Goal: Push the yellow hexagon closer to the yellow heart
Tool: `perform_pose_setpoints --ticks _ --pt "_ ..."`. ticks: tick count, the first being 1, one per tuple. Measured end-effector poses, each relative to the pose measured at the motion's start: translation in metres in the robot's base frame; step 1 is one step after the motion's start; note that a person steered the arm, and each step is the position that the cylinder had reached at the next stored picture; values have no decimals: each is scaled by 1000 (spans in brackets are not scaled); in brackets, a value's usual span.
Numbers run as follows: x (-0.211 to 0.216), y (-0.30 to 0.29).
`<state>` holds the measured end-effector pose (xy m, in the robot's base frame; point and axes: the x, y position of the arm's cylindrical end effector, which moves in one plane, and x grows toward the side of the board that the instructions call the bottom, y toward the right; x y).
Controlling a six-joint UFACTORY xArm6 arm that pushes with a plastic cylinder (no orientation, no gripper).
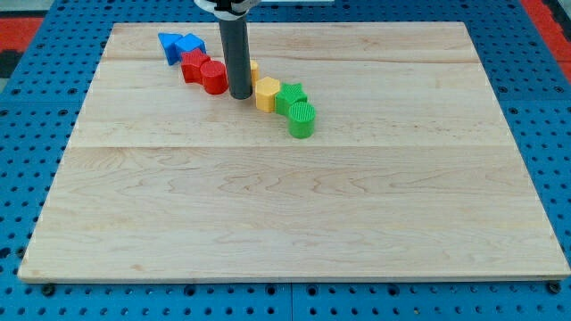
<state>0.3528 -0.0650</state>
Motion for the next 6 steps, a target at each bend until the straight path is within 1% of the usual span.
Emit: perform_pose_setpoints --ticks 1,2,3,4,5,6 --pt "24 23" --pt "35 41" --pt "35 42" --pt "39 63" --pt "31 76" --pt "23 76"
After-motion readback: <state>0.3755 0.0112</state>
